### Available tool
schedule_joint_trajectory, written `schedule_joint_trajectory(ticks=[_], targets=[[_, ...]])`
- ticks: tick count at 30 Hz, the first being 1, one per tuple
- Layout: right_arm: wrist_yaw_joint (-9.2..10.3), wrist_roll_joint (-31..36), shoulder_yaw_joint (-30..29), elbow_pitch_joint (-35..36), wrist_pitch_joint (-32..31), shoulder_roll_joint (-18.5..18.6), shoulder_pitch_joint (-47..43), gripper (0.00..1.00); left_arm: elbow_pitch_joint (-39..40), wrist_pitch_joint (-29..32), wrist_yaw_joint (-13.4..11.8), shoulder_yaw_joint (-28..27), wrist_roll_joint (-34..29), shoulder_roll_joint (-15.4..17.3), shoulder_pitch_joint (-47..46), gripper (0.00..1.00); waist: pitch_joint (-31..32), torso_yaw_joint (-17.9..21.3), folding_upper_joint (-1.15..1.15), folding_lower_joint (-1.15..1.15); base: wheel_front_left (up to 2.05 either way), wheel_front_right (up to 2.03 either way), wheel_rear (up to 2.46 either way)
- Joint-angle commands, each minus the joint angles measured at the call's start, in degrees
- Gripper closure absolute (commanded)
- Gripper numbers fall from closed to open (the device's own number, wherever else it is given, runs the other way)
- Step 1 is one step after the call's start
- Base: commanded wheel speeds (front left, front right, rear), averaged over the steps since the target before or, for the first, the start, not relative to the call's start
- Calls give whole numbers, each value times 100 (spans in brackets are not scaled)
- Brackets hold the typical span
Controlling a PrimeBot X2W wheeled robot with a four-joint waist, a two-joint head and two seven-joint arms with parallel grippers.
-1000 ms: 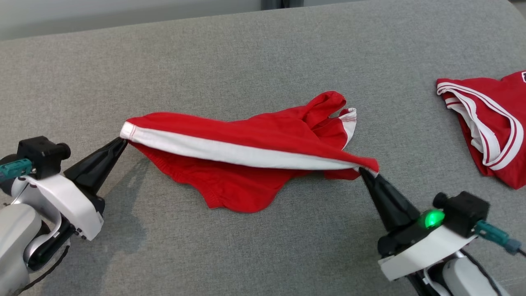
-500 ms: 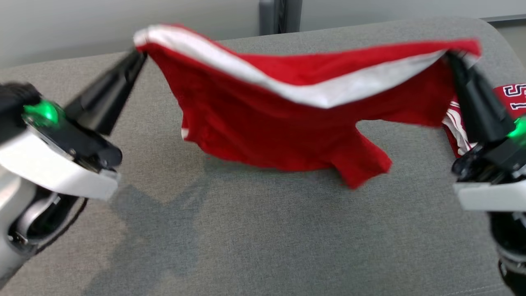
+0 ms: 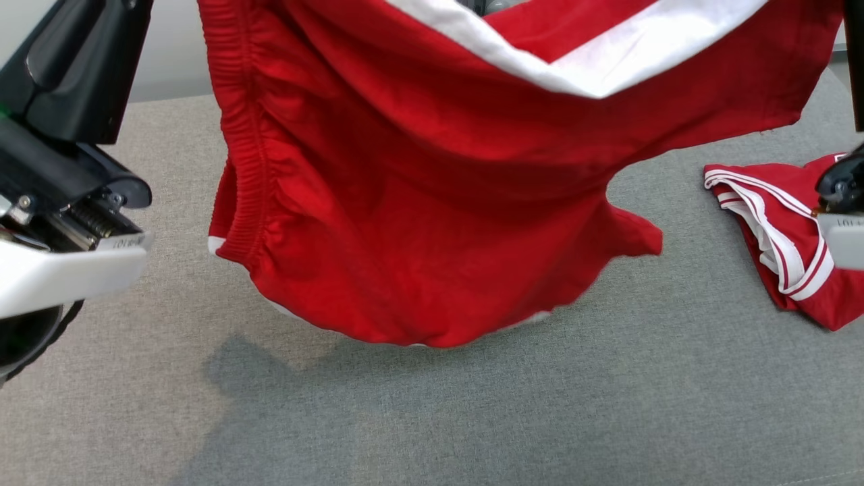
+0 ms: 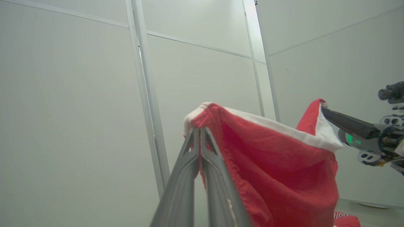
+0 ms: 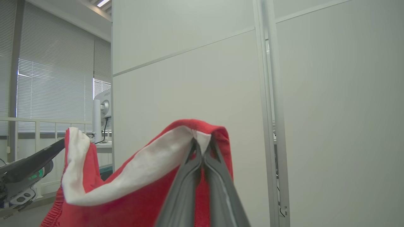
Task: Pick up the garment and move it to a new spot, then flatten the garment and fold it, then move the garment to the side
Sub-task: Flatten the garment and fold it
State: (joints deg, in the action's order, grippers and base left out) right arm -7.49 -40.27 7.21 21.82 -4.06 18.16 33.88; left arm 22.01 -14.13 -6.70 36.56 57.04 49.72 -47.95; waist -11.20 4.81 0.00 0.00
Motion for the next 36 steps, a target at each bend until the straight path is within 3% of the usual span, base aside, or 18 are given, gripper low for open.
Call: schedule_joint_trajectory(ticks=[1, 8, 15, 20, 29, 36], targets=[[1, 14, -23, -75, -39, -11, 101, 100, -24, 45, -17, -5, -10, -9, -121, 100, -11, -1, 0, 0, 0, 0, 0], [0, 31, 171, -1141, 31, 64, 885, 100, -778, 368, 302, 186, 117, -410, -686, 100, -287, -11, 0, 0, 0, 0, 0], [0, -62, 803, -3048, 417, 58, 2596, 100, -2908, 856, 896, 585, -75, -1274, -1994, 100, -835, -121, 0, 0, 0, 0, 0], [1, -61, 1237, -4573, 1005, -118, 3891, 100, -4633, 811, 1229, 722, -267, -1983, -3057, 100, -1083, -182, 0, 0, 0, 0, 0], [0, -394, 1814, -6831, 1640, -717, 5119, 100, -6732, 375, 1417, 1002, -239, -2731, -3979, 100, -1309, -196, 0, 0, 0, 0, 0], [0, -776, 2475, -7165, 1609, -800, 5099, 100, -6748, 168, 1415, 1554, -10, -2781, -3840, 100, -1645, -276, 0, 0, 0, 0, 0]])
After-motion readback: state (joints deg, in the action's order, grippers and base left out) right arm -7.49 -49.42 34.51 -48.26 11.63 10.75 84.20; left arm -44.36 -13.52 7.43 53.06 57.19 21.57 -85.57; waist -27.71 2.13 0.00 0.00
